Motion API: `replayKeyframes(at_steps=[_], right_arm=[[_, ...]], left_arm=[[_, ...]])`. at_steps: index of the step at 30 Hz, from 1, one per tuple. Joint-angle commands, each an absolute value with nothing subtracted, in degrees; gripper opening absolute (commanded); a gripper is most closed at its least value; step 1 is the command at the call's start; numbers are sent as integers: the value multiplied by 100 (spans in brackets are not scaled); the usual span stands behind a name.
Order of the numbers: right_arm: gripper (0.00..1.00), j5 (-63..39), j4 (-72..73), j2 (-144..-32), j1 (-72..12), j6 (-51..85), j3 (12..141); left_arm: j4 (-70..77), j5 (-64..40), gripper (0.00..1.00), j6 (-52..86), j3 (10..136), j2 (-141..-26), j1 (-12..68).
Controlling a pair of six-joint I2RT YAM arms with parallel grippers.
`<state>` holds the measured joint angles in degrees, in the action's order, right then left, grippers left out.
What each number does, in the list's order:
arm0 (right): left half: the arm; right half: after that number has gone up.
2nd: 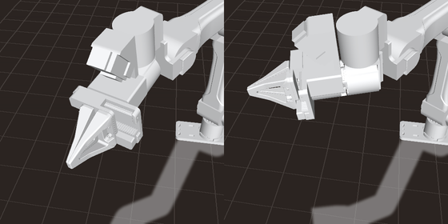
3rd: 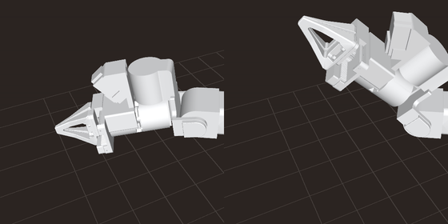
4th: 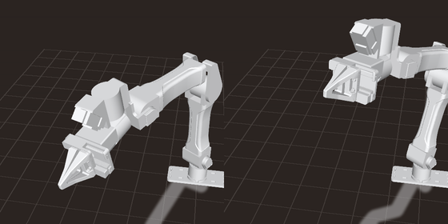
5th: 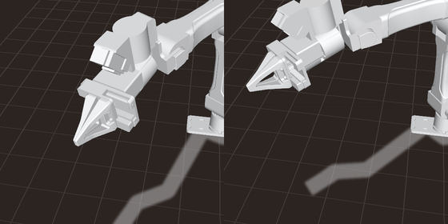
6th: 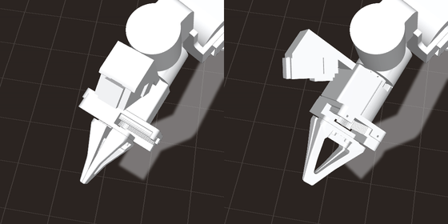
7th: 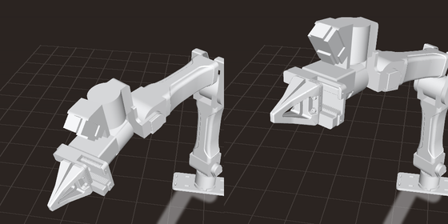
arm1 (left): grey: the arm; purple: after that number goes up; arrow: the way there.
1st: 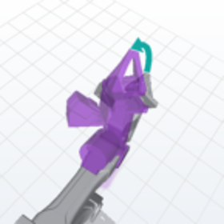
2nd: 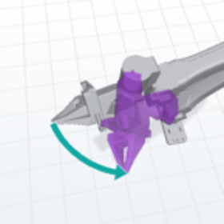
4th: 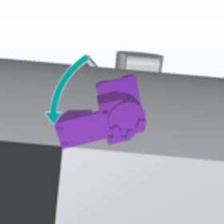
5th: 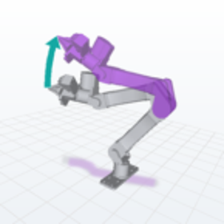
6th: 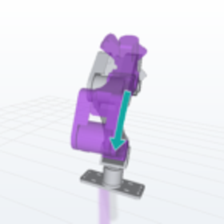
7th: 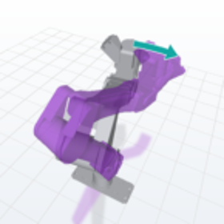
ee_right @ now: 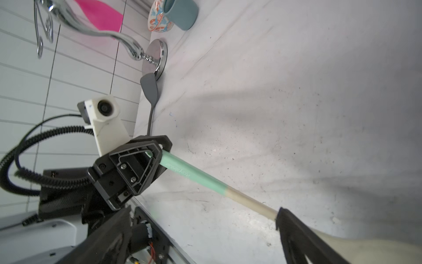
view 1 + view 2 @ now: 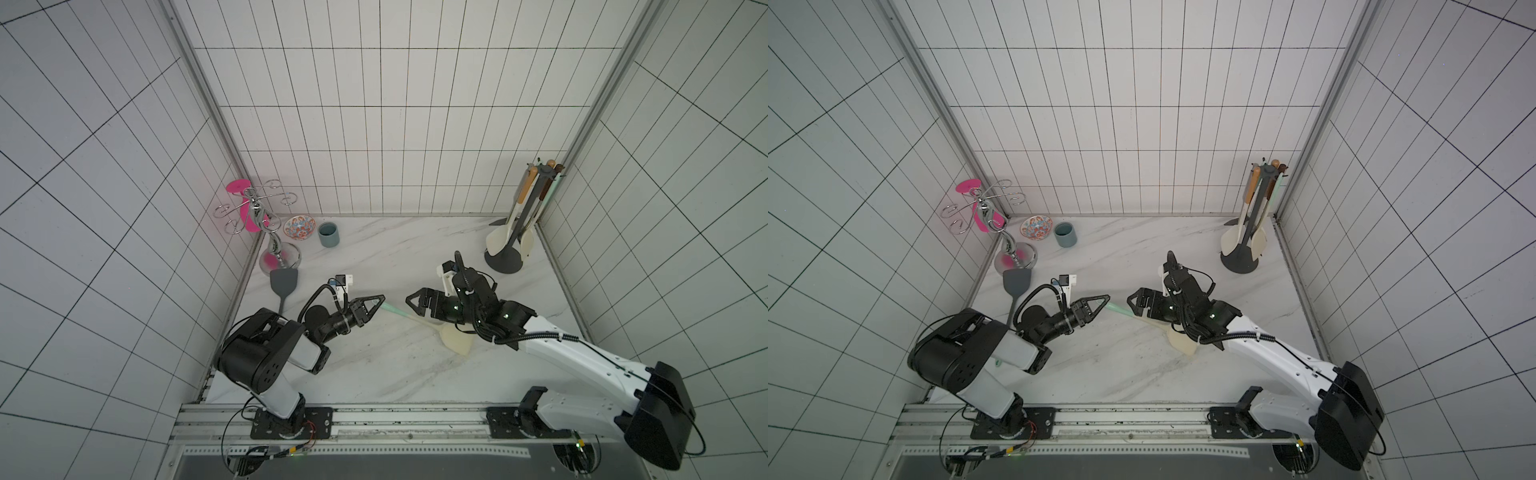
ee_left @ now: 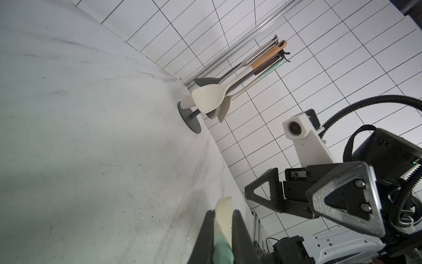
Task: Take the spatula off the kitchen utensil rack
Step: Place the spatula at the center of the board.
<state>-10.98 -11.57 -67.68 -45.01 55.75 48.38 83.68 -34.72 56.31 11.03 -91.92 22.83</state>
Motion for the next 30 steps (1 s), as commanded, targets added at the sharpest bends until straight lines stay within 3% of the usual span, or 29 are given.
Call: replayKeyframes(at_steps=[1, 3, 7, 14, 16, 19, 24, 27, 28, 30], right_arm=[[99, -956, -1519, -6941, -4613, 7560, 5374], [98, -1124, -1502, -7119, -4630, 8096, 5393], [81, -1127, -1318, -7426, -4693, 9008, 5290], [91, -339, -1387, -7699, -4687, 9774, 5325], [88, -155, -1420, -7818, -4677, 9961, 5381], [73, -29, -1575, -8080, -4680, 10080, 5584], [34, 78, -1884, -8474, -4667, 10038, 6037], [5, 333, -2261, -8484, -4644, 9976, 6219], [0, 447, -2429, -8450, -4626, 9946, 6265], [0, 630, -2662, -8353, -4552, 9835, 6334]], left_arm=[[8668, -3121, 0, 5387, 1005, -8831, 2237], [8475, -3043, 0, 5286, 965, -8617, 2231], [7993, -2891, 0, 5122, 906, -8190, 2232], [7734, -2821, 0, 5045, 852, -7831, 2241], [7756, -2830, 0, 5060, 847, -7805, 2247], [7862, -2863, 0, 5121, 829, -7809, 2254], [8022, -2926, 0, 5197, 825, -7840, 2285], [8043, -2982, 0, 5198, 841, -7849, 2308], [8014, -3023, 0, 5195, 871, -7849, 2328], [7750, -3109, 0, 5090, 976, -7841, 2370]])
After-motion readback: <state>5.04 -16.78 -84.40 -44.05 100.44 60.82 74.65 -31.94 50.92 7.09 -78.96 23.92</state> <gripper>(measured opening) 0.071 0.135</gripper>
